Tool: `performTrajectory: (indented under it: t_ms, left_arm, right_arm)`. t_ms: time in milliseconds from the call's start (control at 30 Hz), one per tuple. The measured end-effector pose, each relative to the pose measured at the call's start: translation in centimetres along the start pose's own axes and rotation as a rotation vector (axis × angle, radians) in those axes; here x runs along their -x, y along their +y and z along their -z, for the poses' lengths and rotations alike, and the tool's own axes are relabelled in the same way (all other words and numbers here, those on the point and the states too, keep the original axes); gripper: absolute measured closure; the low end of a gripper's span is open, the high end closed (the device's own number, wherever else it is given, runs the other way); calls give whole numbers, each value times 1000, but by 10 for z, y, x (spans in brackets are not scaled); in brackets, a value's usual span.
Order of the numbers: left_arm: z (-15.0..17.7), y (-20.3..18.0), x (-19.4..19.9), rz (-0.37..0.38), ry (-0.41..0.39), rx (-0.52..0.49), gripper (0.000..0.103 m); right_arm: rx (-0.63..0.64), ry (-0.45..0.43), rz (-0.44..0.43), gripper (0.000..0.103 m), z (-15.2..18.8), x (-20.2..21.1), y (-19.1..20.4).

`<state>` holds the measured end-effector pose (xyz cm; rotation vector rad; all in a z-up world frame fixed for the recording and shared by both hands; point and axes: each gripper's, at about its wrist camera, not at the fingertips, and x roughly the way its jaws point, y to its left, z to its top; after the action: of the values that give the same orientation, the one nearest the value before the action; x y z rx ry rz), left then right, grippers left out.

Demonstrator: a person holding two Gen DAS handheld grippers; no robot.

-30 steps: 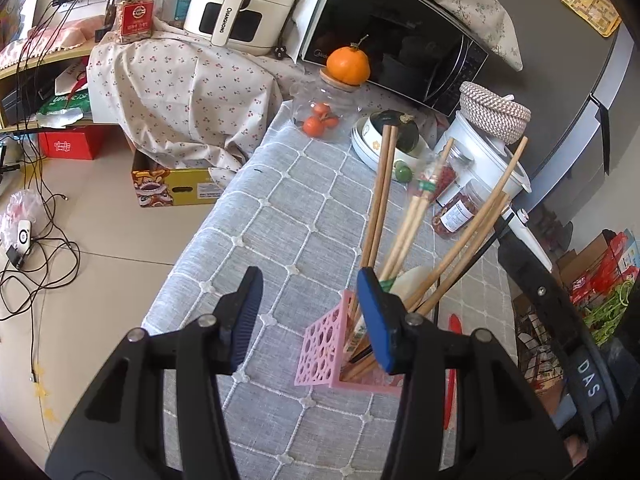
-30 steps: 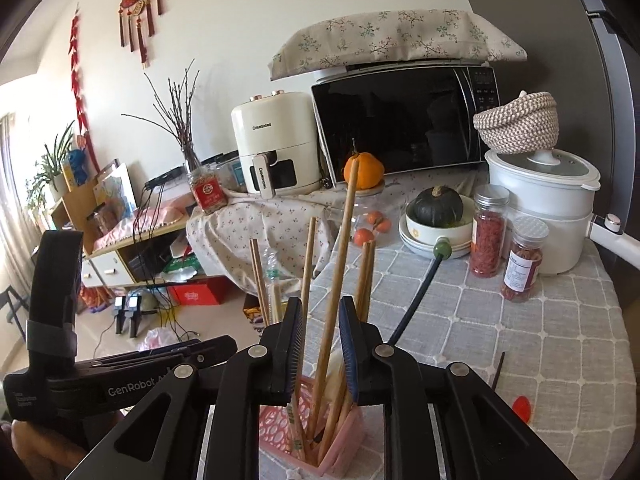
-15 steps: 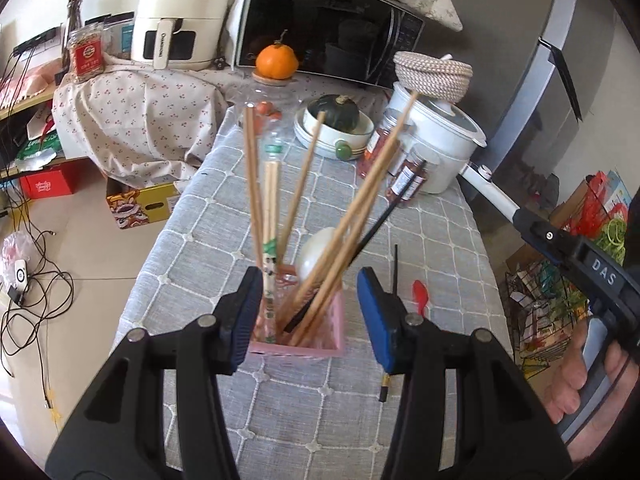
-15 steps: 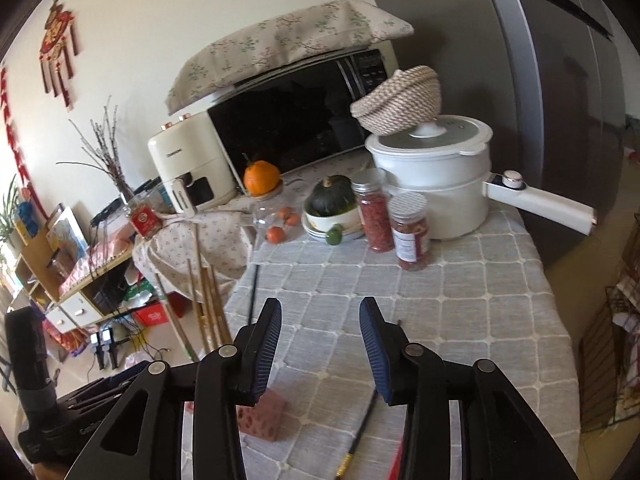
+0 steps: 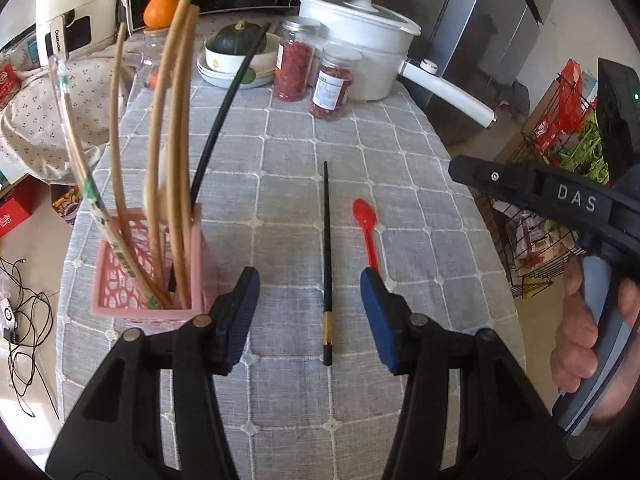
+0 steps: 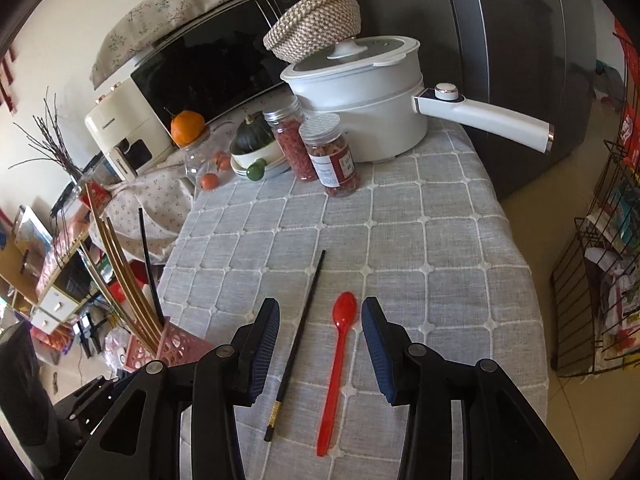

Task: Organize utensils
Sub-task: 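Grasp the black chopstick with the left tool while the right tool grasps the red spoon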

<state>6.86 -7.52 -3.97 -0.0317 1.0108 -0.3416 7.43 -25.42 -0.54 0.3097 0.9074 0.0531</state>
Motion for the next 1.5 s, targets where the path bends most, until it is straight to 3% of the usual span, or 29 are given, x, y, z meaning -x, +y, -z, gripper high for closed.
performTrajectory:
  t_ms: [233, 433, 767, 1033, 1067, 1167, 1233, 1367, 1500]
  left_arm:
    - [-6, -5, -40, 2, 102, 3, 49]
    - [-12, -28, -49, -88, 70, -93, 49]
    - [1, -33, -66, -102, 113, -135, 49]
    - [-18, -48, -109, -170, 135, -175, 49]
    - [-21, -49, -119, -185, 151, -175, 51]
    - [-24, -48, -144, -182, 207, -175, 73]
    - [-29, -47, -144, -133, 193, -170, 94]
    - [-27, -37, -135, -49, 227, -119, 96]
    - [-20, -33, -97, 31, 133, -84, 96]
  right_arm:
    - [-7, 108, 36, 56, 8, -24, -5]
    - [-39, 188, 69, 56, 12, -42, -17]
    - [-67, 202, 68, 56, 11, -43, -26]
    - [-105, 217, 92, 56, 12, -50, -36]
    - [-118, 224, 97, 56, 13, -51, -40]
    - [-139, 240, 96, 56, 14, -55, -47]
    - [-138, 254, 97, 56, 15, -60, -48]
    - [-121, 288, 108, 57, 17, -72, -50]
    - [-99, 323, 116, 58, 17, -88, -49]
